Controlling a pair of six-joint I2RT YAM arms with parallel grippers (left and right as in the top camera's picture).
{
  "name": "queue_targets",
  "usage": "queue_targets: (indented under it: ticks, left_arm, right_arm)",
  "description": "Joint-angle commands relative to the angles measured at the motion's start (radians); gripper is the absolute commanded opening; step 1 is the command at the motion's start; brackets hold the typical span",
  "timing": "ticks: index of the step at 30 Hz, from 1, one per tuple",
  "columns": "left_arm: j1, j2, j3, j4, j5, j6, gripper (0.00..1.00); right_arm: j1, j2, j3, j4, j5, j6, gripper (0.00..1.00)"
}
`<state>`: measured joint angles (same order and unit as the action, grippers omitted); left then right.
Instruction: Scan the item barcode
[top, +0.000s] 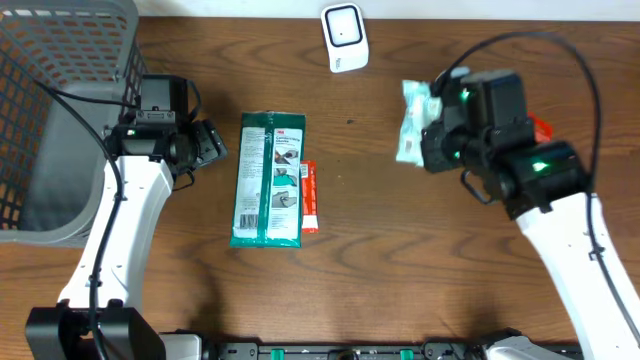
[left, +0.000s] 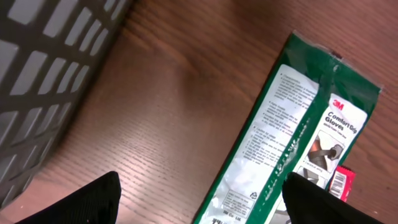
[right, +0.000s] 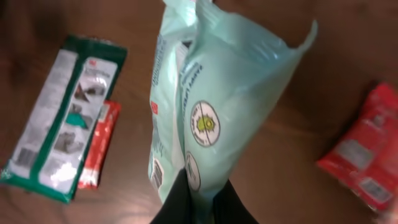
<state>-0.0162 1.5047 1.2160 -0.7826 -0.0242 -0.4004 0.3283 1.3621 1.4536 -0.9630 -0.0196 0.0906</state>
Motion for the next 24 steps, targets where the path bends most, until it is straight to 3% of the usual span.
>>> queue_targets:
  ticks: [1, 3, 9, 14, 24]
  left_arm:
    - [0.002, 0.002, -0.003, -0.002, 0.009, -0.009, 0.84]
    - [0.002, 0.002, -0.003, -0.002, 0.009, -0.009, 0.84]
    - [0.002, 0.002, -0.003, -0.002, 0.009, -0.009, 0.84]
    - [0.002, 0.002, -0.003, -0.002, 0.009, -0.009, 0.84]
    - [0.002, 0.002, -0.003, -0.002, 0.009, -0.009, 0.84]
  right_arm:
    - [0.014, 0.076, 0.236, -0.087, 0.049, -0.029, 0.01]
    - [0.015, 0.201, 0.506, -0.222, 0.061, -0.062, 0.01]
    - [0.068, 0.463, 0.990, -0.418, 0.202, -0.108, 0.01]
    - [0.137, 0.568, 1.012, -0.334, 0.349, -0.175, 0.01]
    - [0.218, 0.955, 1.012, 0.063, 0.660, -0.415, 0.01]
